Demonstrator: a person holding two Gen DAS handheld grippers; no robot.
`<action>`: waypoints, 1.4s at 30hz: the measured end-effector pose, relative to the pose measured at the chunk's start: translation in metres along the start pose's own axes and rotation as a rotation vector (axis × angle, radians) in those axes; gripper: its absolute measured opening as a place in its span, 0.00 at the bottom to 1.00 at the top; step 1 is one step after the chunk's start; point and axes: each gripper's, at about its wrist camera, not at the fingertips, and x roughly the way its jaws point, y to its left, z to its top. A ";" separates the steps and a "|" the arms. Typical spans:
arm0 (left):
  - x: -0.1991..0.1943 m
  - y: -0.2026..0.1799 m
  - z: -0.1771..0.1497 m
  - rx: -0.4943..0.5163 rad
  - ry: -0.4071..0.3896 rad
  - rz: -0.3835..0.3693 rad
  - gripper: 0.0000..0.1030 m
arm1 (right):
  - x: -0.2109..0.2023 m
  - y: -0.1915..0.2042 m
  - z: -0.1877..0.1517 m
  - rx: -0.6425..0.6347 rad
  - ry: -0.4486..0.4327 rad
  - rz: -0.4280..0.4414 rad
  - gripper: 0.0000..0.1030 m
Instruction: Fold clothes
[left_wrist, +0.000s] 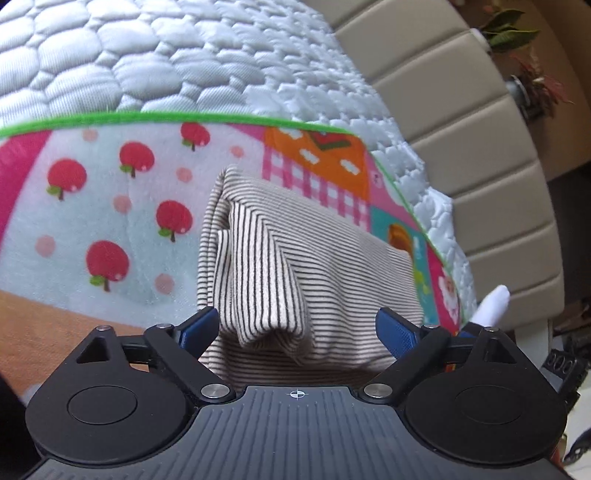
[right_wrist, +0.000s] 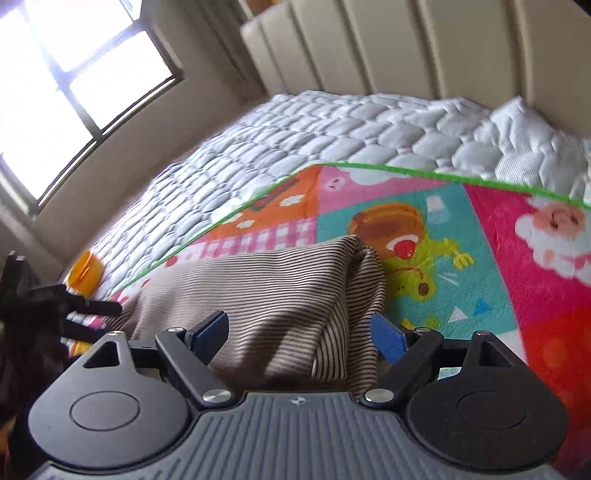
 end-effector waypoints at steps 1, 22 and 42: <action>0.006 0.000 0.001 -0.003 -0.001 0.013 0.87 | 0.012 0.001 -0.003 -0.005 0.008 -0.013 0.82; -0.032 -0.040 -0.058 0.223 0.003 0.050 0.31 | -0.002 0.030 -0.038 -0.128 0.022 -0.068 0.22; 0.009 -0.027 -0.060 0.198 -0.035 0.250 0.38 | 0.041 0.023 -0.048 -0.180 -0.058 -0.161 0.33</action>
